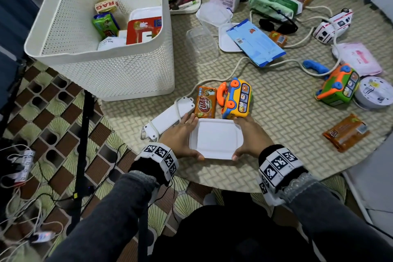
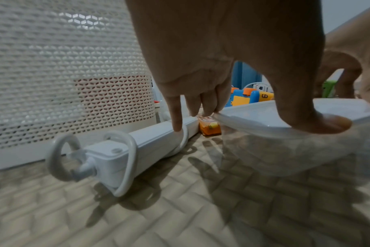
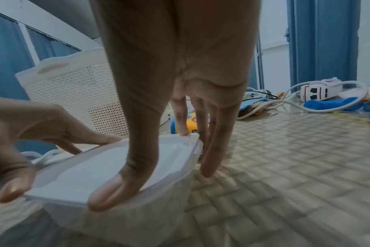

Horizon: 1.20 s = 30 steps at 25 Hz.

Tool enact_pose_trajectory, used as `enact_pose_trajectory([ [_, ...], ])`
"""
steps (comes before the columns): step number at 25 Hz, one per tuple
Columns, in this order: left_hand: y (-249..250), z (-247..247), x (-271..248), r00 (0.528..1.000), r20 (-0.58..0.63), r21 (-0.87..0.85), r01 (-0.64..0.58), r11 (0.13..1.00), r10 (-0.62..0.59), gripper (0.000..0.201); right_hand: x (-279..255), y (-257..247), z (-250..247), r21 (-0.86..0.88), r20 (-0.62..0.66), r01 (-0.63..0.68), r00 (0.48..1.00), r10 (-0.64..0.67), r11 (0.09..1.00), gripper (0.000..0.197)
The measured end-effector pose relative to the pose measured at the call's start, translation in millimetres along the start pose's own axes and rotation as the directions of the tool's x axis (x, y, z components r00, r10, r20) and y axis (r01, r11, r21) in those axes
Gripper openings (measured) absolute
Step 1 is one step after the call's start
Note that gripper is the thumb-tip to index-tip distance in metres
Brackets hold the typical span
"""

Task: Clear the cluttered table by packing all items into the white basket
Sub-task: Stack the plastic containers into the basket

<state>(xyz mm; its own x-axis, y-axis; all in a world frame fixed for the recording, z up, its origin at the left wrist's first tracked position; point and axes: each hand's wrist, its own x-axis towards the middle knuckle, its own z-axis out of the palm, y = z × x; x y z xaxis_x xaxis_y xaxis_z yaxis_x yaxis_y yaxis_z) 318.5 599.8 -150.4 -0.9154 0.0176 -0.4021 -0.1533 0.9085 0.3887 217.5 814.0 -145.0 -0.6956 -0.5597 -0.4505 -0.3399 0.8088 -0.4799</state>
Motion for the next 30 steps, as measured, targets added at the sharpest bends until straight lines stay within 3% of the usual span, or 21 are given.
enact_pose_trajectory([
  [5,-1,-2,-1,0.999,0.044,-0.003,0.032,0.999,-0.032,0.124,0,1,3,0.007,-0.007,0.014,1.000,-0.013,1.000,0.111],
  [8,-2,1,-3,0.999,0.023,-0.066,0.035,0.997,-0.033,0.121,-5,10,5,0.227,-0.033,0.016,0.999,-0.008,0.974,0.105],
  [11,-5,12,-6,0.997,-0.064,-0.264,0.015,0.964,-0.033,0.112,-12,16,11,0.422,-0.099,-0.009,0.994,0.056,0.907,0.087],
  [15,-16,32,-10,0.988,-0.116,-0.636,0.002,0.771,-0.098,0.096,-7,19,17,0.398,-0.139,0.005,0.989,0.054,0.917,0.086],
  [17,-17,39,-9,0.978,-0.132,-0.738,0.014,0.674,-0.165,0.093,-6,24,17,0.403,-0.133,0.021,0.991,0.036,0.915,0.082],
  [19,-14,41,-6,0.957,-0.141,-0.789,0.045,0.613,-0.253,0.080,-6,27,16,0.538,-0.121,0.016,0.991,0.059,0.843,0.067],
  [21,-12,40,-3,0.945,-0.171,-0.782,0.044,0.622,-0.280,0.058,-6,26,16,0.604,-0.139,0.014,0.986,0.088,0.797,0.054],
  [24,-9,34,1,0.940,-0.185,-0.754,0.052,0.654,-0.288,0.033,-1,21,17,0.560,-0.174,-0.007,0.977,0.126,0.828,0.051],
  [30,-1,34,12,0.887,-0.206,-0.735,0.139,0.663,-0.414,0.046,2,18,14,0.540,-0.138,-0.036,0.982,0.131,0.841,0.056],
])
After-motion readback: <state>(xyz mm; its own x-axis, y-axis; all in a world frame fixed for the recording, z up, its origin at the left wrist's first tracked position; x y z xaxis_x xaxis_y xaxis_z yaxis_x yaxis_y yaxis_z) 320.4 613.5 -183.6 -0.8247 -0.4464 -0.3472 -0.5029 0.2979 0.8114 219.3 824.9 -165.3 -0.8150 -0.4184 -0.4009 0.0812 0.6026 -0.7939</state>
